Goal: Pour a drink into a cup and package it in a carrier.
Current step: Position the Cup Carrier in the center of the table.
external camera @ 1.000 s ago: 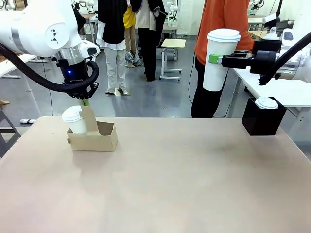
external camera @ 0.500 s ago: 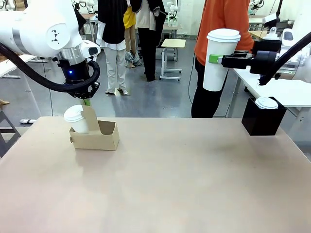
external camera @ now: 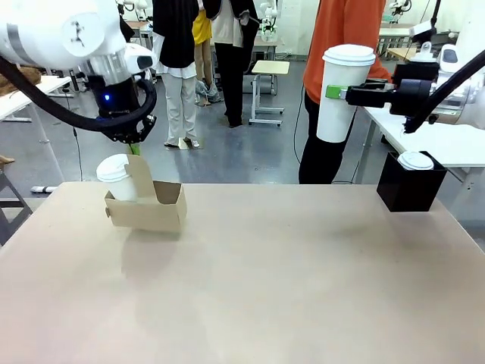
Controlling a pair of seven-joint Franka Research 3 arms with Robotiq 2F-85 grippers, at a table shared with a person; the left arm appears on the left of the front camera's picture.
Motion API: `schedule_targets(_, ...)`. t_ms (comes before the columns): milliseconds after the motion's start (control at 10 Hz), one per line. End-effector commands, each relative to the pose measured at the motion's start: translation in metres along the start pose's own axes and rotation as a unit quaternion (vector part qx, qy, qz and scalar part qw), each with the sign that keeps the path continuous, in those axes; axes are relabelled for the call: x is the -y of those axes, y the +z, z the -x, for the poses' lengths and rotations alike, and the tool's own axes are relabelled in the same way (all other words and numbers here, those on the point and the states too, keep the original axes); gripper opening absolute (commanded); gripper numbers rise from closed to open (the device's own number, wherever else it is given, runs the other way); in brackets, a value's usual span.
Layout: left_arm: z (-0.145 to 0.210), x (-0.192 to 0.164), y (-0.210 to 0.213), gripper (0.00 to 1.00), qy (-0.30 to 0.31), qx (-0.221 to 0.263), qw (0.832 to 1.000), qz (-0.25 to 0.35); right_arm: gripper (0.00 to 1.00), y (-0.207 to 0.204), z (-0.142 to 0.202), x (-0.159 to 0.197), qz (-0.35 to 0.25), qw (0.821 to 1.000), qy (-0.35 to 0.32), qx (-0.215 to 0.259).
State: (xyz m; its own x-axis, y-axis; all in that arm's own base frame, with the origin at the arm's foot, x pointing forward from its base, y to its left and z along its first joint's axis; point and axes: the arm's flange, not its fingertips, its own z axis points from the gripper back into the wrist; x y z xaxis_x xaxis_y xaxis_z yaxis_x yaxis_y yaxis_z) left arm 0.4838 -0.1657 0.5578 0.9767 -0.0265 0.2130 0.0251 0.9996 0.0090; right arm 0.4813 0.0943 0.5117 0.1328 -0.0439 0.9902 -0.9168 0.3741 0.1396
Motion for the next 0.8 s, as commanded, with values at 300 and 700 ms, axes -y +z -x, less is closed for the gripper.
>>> schedule_targets(300, 0.107, 0.080, 0.035, 0.02, 0.005, 0.001, 0.999, 0.046, 0.80, -0.001, -0.004, -0.002, -0.004, 1.000, 0.002, 0.004)
schedule_targets(700, 0.156, 0.133, -0.001, 0.02, -0.015, 0.008, 0.998, 0.054, 0.80, -0.001, -0.004, -0.002, -0.004, 1.000, 0.002, 0.004)
